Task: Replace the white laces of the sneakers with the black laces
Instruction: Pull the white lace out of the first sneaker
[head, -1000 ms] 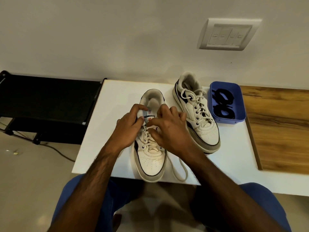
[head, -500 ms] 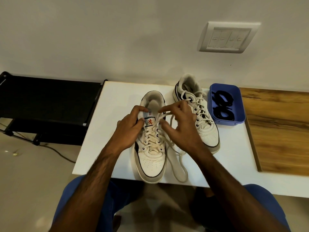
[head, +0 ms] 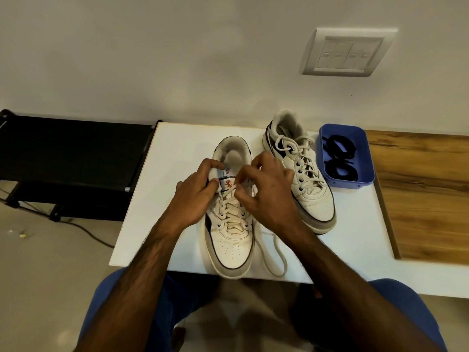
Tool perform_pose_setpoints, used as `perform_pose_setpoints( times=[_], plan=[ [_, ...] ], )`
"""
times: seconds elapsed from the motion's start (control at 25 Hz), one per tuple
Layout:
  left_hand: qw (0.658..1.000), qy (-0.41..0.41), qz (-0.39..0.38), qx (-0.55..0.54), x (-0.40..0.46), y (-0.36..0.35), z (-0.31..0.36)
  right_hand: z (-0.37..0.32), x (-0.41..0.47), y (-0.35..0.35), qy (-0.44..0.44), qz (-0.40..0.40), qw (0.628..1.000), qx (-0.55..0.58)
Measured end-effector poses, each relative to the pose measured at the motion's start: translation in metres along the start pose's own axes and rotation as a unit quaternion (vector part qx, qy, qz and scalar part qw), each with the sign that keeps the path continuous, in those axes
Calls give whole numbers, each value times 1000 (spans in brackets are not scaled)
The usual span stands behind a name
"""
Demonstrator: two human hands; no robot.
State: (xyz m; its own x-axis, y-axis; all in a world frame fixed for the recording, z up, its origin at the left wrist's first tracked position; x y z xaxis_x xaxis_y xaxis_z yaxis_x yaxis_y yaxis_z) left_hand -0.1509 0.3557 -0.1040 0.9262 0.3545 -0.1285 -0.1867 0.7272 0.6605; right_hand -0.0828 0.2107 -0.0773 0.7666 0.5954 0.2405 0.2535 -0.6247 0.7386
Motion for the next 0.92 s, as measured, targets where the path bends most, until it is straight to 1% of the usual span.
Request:
perform_pose_setpoints(
  times=[0.12,0.16,0.2,0.28,0.36,0.4,0.44,0.52,0.56,0.6,0.64,0.68,0.72,0.76,0.8,0.84,0.92],
  plan=[
    [1000,1,0,1,1,2,-1,16,4,29,-54,99,983,148],
    [1000,0,-3,4,1,2,-2,22,5,37,-69,109,972,194],
    [1000,0,-6,6,1,1,-3,28,7,41,-85,99,960,247],
    [1000,-11,-8,23,1,-1,-2,36,9,46,-95,32,934,343],
    [994,-55,27,85,2,2,3,39,8,50,-75,-47,924,372],
    [988,-81,49,124,2,4,8,41,7,51,-66,-86,926,361],
    [980,-107,65,157,0,5,14,43,6,51,-60,-122,937,323],
    [965,-147,66,208,-4,4,24,51,3,45,-50,-190,964,182],
    [959,-160,59,226,-6,3,28,56,1,40,-45,-216,969,110],
    [956,-166,54,236,-8,1,29,58,0,37,-33,-231,971,42],
    [955,-166,54,240,-8,1,30,56,0,35,-12,-225,974,-8],
    [956,-161,53,240,-8,1,28,50,2,35,8,-200,979,-29],
    [957,-155,50,240,-8,1,27,43,3,35,25,-167,986,-10],
    [957,-151,48,241,-7,0,27,34,3,35,40,-143,988,38],
    [957,-149,48,243,-7,-2,27,26,3,32,58,-132,986,78],
    [958,-147,52,241,-6,-3,27,19,3,28,76,-132,984,92],
    [963,-141,57,221,-6,-4,28,12,1,13,113,-144,982,44]
  ],
)
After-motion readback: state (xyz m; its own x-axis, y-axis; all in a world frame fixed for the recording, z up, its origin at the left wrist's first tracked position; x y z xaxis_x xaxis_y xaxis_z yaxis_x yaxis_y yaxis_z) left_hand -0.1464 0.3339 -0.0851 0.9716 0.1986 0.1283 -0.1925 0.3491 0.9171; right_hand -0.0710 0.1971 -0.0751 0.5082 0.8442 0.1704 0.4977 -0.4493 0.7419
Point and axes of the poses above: each hand's wrist, its own x-axis towards the middle knuckle, its own y-axis out of the back of the hand, z = x × y, the point moved 7 cm from there along x, towards the middle knuckle, and after that the axes turned 4 degrees about x, right-handed, at the moved point
